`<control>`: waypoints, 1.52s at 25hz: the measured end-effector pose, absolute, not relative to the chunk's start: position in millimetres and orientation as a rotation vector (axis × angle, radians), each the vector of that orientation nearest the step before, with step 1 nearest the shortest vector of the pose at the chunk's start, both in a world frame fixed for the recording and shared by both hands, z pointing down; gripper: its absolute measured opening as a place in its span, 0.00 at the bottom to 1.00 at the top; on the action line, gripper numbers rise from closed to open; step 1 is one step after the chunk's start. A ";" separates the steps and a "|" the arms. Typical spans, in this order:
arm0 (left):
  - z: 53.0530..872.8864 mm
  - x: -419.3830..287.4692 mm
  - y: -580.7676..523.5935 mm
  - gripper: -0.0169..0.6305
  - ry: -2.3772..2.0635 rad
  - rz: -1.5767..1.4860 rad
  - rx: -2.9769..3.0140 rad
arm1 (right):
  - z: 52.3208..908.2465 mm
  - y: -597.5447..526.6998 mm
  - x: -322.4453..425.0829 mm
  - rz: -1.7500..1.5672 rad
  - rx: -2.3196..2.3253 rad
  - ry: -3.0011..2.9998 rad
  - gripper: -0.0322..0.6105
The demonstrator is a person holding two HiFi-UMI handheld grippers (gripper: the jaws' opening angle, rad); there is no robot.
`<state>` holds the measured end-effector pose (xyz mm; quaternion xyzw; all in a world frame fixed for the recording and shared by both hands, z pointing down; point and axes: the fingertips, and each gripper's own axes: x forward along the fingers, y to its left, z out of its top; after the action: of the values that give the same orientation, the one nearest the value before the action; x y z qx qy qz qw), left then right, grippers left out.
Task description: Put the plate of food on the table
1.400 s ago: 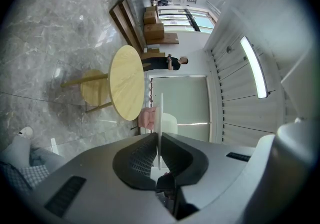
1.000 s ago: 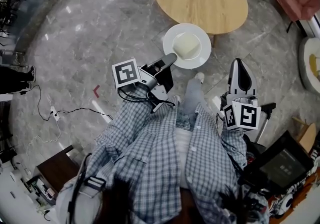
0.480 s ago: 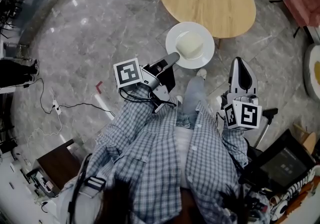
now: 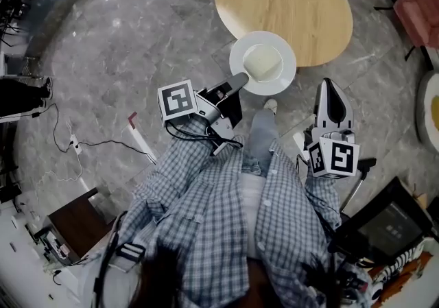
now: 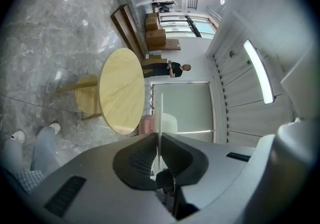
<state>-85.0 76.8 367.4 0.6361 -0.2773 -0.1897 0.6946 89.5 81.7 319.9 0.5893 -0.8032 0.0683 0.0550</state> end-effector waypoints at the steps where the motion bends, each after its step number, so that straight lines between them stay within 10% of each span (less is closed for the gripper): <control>1: 369.7 -80.2 68.7 0.06 -0.623 -0.426 1.417 | 322.8 72.9 94.3 0.210 1.777 -2.442 0.06; 38: 356.3 -20.8 -51.6 0.06 -0.695 -0.518 1.410 | 323.8 -59.5 156.2 0.200 1.589 -2.534 0.06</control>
<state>-20.8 -51.6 356.3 0.6271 -0.3092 -0.2303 0.6768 156.2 -59.5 323.8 0.5288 -0.8431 0.0665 0.0717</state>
